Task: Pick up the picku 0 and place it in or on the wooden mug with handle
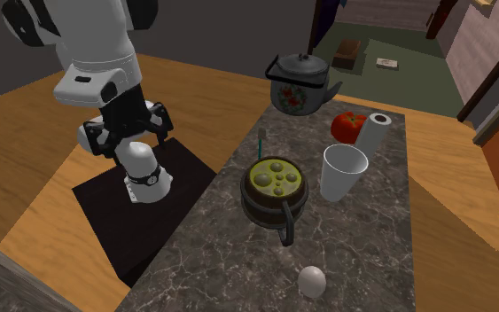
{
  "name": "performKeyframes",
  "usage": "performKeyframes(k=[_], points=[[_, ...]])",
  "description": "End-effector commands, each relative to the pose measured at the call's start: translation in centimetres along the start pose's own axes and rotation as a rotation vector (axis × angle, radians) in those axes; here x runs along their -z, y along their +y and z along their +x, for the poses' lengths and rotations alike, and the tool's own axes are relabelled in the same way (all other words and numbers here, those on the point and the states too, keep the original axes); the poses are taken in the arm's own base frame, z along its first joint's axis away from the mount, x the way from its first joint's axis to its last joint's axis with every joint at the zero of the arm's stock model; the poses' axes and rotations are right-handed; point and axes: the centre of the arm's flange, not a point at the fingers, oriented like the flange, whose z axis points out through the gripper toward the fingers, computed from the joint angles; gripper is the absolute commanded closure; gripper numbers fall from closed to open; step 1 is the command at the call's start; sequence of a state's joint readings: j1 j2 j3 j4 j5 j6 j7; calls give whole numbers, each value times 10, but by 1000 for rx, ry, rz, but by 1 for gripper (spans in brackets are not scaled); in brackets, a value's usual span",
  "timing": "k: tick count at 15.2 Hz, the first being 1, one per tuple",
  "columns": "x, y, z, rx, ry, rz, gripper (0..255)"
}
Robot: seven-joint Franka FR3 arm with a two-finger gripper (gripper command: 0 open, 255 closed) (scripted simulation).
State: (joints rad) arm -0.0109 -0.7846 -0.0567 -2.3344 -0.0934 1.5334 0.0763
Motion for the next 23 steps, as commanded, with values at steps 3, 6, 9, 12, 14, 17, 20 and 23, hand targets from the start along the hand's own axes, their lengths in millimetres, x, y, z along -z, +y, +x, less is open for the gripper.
performKeyframes(k=[3, 6, 9, 12, 14, 17, 20, 23], points=[[-3, -25, -22, -16, 75, -7, 0], [-11, -63, -54, -40, 187, -16, 0], [-23, -102, -84, -63, 299, -26, 0], [-38, -142, -111, -87, 410, -36, 0], [-50, -169, -128, -103, 485, -43, 0], [-71, -209, -150, -127, 597, -52, 0], [-95, -249, -169, -151, 709, -62, 0], [-120, -290, -184, -174, 821, -72, 0]])
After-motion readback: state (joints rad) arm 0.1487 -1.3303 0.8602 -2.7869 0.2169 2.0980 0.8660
